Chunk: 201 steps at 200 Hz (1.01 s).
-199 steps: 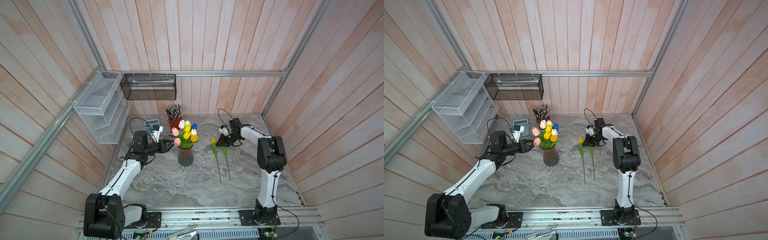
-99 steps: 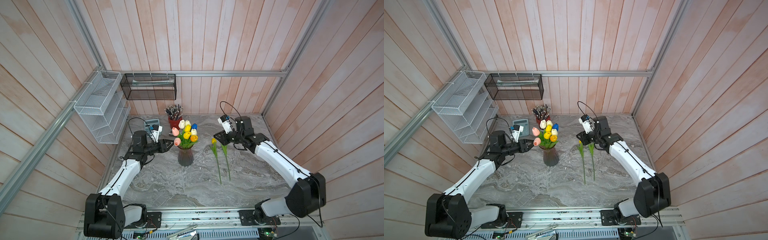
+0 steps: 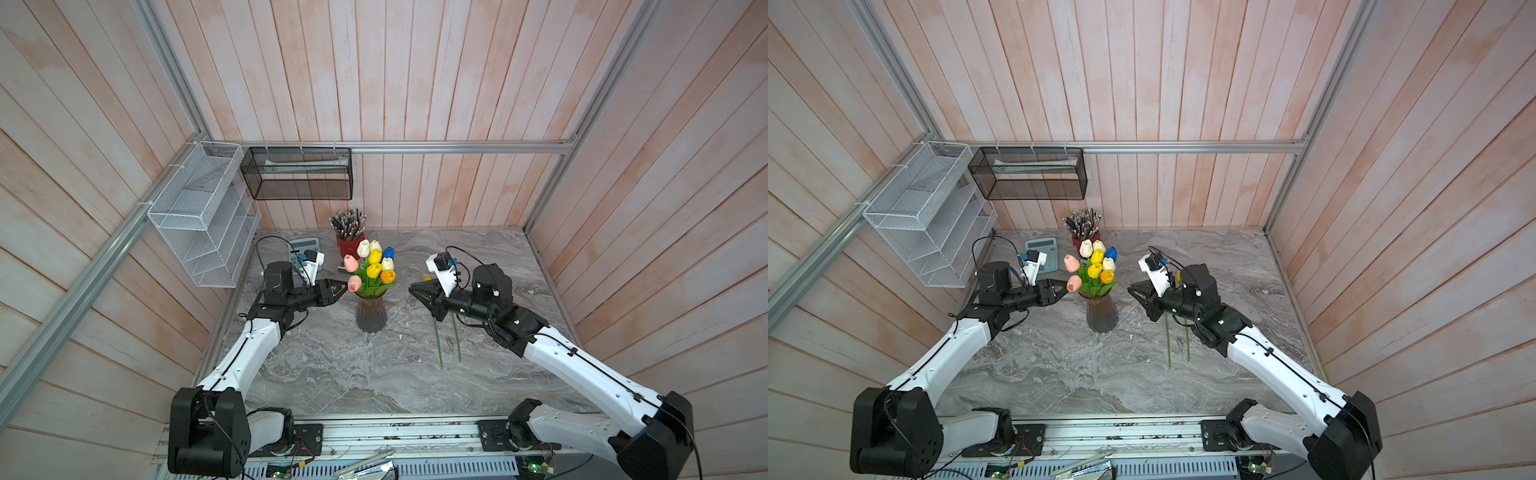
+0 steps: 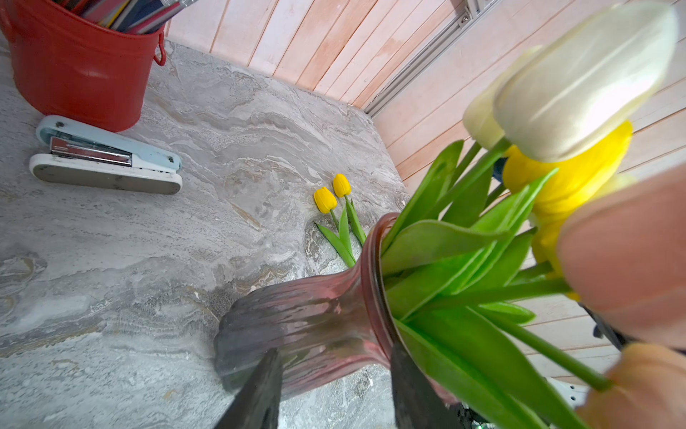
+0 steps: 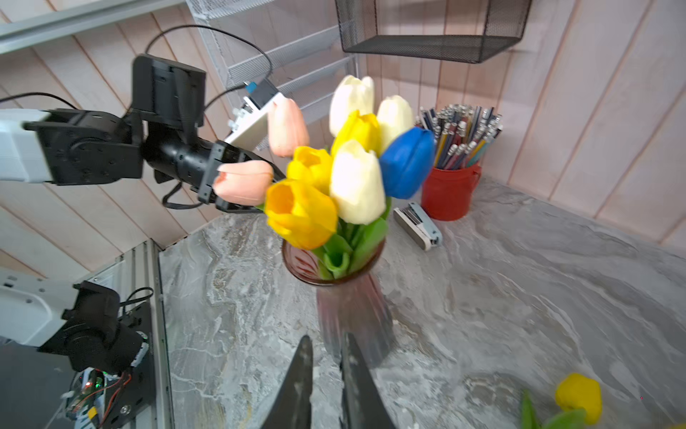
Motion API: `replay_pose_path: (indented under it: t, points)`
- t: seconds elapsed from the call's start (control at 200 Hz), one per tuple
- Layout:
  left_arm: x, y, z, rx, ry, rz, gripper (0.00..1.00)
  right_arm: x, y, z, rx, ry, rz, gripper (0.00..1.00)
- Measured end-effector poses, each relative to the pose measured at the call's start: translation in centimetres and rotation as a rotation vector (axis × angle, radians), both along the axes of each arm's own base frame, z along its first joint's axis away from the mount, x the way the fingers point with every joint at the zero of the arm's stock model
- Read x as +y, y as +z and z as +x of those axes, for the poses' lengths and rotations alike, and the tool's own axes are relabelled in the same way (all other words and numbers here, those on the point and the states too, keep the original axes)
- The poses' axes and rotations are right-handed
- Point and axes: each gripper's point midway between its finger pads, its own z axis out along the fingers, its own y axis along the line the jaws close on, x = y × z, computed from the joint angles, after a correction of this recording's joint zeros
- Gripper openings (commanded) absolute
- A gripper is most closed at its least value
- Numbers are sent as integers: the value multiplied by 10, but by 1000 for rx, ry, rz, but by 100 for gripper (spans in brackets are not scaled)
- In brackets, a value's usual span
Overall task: Pick out yellow flowers from the vase
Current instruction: Pick up the flower from the vase.
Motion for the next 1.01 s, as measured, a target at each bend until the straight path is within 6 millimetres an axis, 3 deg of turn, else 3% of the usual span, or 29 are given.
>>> replay_pose_path:
  t: [0.22,0.45,1.005]
  points:
    - [0,-3,-3,20,-2,6,48,28,-1,-19,-50,46,49,10]
    - [0,-3,-3,18,-4,8,48,42,-13,-6,-55,18,58,10]
    - [-2,0,-5,16,-20,-2,49,51,-31,24,-97,-75,63,11]
